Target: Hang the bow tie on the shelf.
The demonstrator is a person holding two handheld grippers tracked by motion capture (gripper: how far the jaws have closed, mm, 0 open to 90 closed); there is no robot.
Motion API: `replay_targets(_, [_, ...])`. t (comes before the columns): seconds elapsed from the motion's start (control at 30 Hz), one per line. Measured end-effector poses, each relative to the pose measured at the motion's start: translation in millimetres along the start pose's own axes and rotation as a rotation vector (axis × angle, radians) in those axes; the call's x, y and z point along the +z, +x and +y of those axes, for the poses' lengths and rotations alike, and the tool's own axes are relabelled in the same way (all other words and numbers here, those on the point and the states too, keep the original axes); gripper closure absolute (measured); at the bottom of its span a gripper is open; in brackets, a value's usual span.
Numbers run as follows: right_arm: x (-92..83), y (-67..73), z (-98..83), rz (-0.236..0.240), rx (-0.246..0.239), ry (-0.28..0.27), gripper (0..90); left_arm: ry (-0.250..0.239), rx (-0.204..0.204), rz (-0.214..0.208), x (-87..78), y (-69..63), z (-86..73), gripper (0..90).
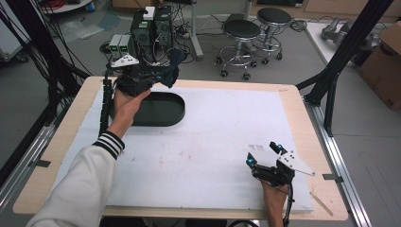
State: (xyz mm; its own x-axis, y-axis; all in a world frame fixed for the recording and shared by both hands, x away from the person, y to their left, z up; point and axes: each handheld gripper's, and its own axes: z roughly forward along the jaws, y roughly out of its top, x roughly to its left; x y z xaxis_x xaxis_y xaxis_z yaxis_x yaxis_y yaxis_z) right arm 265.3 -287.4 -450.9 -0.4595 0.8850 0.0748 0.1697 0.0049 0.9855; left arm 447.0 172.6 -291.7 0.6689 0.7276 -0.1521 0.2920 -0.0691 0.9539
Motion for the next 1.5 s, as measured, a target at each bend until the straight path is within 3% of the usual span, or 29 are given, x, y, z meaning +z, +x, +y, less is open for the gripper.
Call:
replay_targets(0.43, [0.2,0.4,0.1,0.001,-0.003,0.002,1.6,0.032,0.049,0.109,1.6,4.6,-7.5,87.5])
replay_targets(0.63, [0.2,0.6,0.1,0.001,-0.002,0.003,1.6,0.036,0.038,0.155,2.2,6.6,-14.4,87.5])
replay_targets(0.9, [0.2,0.5,0.1,0.001,-0.003,0.003,1.6,0.046,0.039,0.193,5.7,6.8,-21.9,87.5])
replay_targets(1.1, [0.2,0.4,0.0,0.003,-0.001,0.002,1.6,0.062,0.070,0.232,7.7,6.4,-24.4,87.5])
replay_targets(1.5, [0.3,-0.1,0.0,0.002,-0.008,-0.002,1.6,0.103,0.051,0.269,17.6,4.8,-34.5,85.8])
